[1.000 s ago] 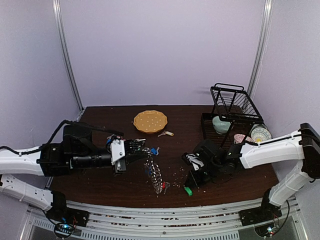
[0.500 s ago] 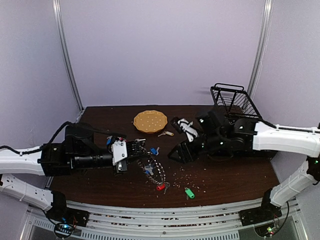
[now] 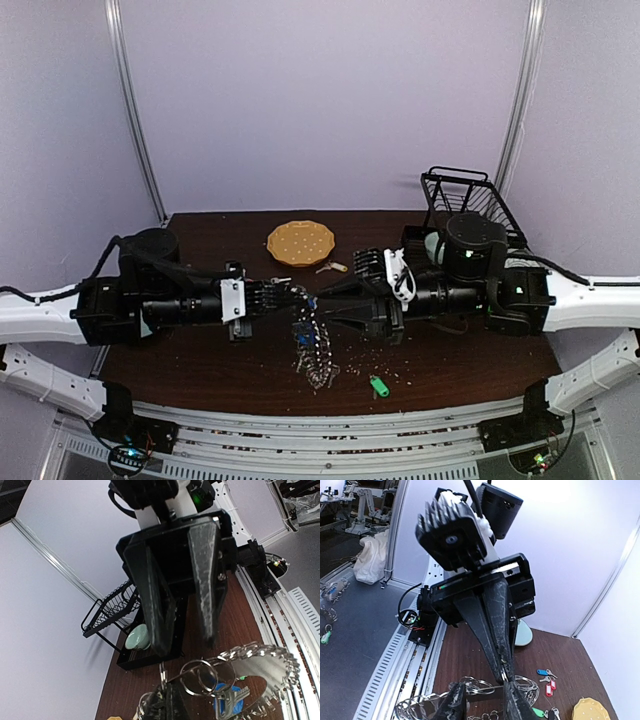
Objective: Put the keys on the keyring
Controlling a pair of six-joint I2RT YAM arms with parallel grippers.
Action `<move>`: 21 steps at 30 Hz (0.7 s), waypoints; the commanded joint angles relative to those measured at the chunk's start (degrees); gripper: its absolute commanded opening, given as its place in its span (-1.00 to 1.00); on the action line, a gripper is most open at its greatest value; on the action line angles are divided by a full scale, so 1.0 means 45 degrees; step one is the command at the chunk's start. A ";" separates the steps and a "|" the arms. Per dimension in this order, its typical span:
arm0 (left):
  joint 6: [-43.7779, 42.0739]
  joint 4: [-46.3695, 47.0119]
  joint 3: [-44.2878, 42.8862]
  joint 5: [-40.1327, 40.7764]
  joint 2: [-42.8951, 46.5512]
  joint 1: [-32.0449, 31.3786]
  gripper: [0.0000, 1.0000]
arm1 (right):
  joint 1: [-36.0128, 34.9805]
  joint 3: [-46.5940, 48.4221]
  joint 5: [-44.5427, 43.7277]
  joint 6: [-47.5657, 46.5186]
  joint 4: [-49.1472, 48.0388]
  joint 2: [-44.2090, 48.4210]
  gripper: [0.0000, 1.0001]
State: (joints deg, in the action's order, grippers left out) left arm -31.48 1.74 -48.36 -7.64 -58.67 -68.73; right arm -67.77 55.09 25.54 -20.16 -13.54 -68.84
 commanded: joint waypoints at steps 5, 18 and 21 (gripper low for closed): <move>-0.0770 0.0916 -0.0971 -0.0545 -0.0398 -0.0039 -1.00 | 0.0149 0.0579 -0.1356 -0.1882 0.0193 -0.0332 -0.52; -0.0643 0.1089 -0.0887 -0.0659 -0.0264 -0.0044 -1.00 | 0.0306 0.0245 -0.1817 -0.2159 0.0419 -0.0294 -0.55; -0.0640 0.1249 -0.0828 -0.0680 -0.0260 -0.0039 -1.00 | 0.0315 0.0214 -0.1737 -0.2145 0.0362 -0.0284 -0.57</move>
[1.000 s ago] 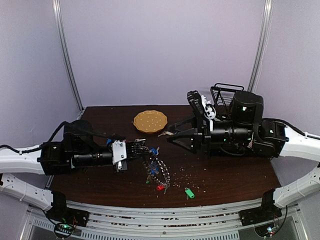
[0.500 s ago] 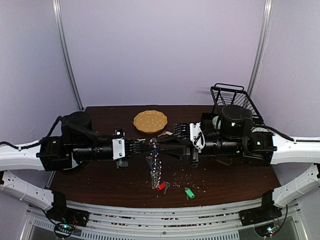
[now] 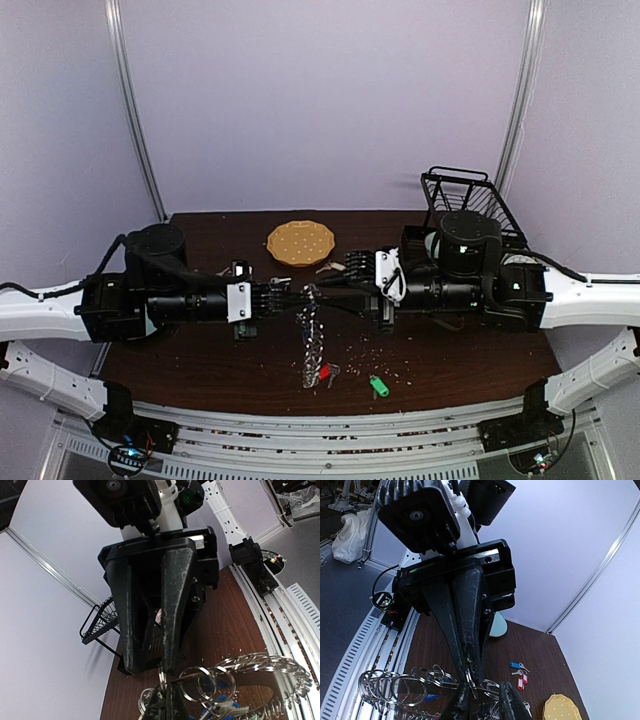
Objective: Put the keys on the keyring
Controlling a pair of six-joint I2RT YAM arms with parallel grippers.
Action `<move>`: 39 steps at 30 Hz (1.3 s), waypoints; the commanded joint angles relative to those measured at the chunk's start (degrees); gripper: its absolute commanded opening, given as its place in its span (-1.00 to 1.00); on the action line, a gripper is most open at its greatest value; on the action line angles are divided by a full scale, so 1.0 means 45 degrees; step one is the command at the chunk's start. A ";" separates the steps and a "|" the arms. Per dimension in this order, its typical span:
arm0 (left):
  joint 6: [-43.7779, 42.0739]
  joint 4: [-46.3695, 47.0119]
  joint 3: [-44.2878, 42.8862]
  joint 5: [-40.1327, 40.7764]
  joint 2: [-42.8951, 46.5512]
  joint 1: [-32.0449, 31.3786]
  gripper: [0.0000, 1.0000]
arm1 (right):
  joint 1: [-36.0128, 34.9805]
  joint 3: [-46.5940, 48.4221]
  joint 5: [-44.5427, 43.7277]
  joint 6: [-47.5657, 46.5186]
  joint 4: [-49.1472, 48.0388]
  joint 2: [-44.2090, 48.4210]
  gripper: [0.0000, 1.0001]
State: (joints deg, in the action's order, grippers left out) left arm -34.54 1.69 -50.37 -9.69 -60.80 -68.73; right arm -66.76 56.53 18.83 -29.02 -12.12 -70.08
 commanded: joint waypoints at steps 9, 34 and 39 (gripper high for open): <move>0.0040 0.1338 -0.0326 -0.0372 0.0160 -0.0038 -1.00 | 0.0105 0.0165 -0.0217 0.0040 0.0116 -0.0313 -1.00; 0.0174 -0.3964 -0.3174 -0.1538 -0.1228 -0.0039 -0.60 | -0.0127 0.1670 0.0599 -0.7777 0.3862 0.0491 -1.00; 0.0087 -0.4760 -0.3752 -0.1645 -0.1724 -0.0039 -0.71 | -0.0178 0.1922 0.0750 -0.8025 0.3952 0.0343 -1.00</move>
State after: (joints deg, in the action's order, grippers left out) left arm -33.39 -15.55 -64.71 -15.62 -67.59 -68.75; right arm -67.09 62.48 20.56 -61.73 5.69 -68.58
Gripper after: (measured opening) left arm 0.154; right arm 0.009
